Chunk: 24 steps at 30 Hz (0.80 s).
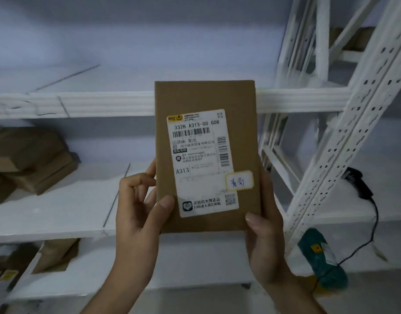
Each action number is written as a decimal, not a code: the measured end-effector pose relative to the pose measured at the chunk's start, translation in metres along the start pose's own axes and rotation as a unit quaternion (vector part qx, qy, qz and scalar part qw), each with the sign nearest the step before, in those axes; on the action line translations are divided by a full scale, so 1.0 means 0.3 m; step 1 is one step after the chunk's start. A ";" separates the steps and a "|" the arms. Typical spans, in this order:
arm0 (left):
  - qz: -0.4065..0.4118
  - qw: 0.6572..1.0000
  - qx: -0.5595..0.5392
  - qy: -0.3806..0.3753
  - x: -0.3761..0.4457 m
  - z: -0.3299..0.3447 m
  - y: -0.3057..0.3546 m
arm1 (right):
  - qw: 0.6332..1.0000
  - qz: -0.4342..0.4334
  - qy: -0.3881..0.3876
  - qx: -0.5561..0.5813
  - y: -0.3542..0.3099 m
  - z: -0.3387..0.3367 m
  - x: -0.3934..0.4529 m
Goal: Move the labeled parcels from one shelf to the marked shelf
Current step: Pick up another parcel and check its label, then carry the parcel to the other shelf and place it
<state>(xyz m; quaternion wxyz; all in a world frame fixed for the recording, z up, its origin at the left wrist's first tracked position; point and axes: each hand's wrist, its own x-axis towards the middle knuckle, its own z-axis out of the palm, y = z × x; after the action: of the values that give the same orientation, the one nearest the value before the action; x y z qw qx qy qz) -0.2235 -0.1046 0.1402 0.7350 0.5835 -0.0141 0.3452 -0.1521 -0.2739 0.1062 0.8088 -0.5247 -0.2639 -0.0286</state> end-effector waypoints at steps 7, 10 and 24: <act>0.003 0.999 -0.019 0.031 -0.095 -0.464 0.310 | 0.998 -0.046 -0.037 -0.011 -0.025 0.537 -0.176; 0.024 1.000 0.009 0.008 -0.120 -0.635 0.426 | 0.997 -0.054 -0.040 -0.027 -0.020 0.721 -0.227; 0.096 0.987 0.095 -0.086 0.202 -0.952 0.667 | 0.997 -0.023 -0.033 -0.066 -0.045 1.220 -0.036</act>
<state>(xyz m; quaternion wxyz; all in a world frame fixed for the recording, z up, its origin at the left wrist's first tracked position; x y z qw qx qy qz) -0.3913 0.1889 0.2444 0.6355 0.6742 -0.1005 0.3626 -0.3112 0.0338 0.2261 0.7623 -0.5713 -0.3004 -0.0475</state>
